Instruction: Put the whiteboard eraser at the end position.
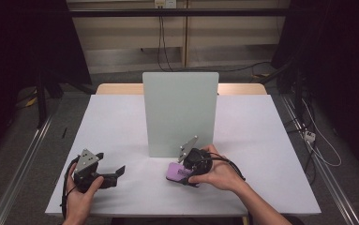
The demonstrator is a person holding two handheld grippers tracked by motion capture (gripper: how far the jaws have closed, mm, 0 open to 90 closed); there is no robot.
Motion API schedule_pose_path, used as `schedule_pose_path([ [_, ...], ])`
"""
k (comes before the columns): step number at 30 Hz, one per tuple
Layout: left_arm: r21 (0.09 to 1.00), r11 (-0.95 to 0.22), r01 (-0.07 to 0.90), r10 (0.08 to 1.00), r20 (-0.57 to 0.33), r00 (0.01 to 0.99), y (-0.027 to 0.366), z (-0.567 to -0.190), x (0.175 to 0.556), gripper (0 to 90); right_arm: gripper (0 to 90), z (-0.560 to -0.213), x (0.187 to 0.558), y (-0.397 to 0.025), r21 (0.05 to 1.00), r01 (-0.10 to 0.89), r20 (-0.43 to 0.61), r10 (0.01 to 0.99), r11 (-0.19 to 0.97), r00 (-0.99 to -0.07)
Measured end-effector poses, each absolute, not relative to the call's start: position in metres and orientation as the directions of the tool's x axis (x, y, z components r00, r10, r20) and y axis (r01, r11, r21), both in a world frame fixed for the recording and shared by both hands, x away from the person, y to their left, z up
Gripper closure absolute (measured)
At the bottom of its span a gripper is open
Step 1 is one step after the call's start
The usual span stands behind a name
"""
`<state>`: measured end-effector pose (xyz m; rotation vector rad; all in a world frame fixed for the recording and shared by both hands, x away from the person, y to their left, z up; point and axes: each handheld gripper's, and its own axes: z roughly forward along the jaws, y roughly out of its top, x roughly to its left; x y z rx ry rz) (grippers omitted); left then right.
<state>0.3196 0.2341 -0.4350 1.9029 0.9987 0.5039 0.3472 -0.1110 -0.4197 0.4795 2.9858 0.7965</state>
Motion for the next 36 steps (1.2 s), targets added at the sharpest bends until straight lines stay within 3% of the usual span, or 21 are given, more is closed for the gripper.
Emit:
schedule_pose_path([
  [28,0.857,-0.275,0.435,0.796,-0.051,0.603,0.231,-0.435,0.324,4.7,40.4,-0.433,0.349,-0.11,0.507,0.335,0.105,0.329,0.794,-0.938],
  [36,0.857,-0.28,0.433,0.791,-0.049,0.61,0.23,-0.435,0.325,4.7,35.4,-0.434,0.348,-0.112,0.511,0.336,0.113,0.325,0.791,-0.939],
])
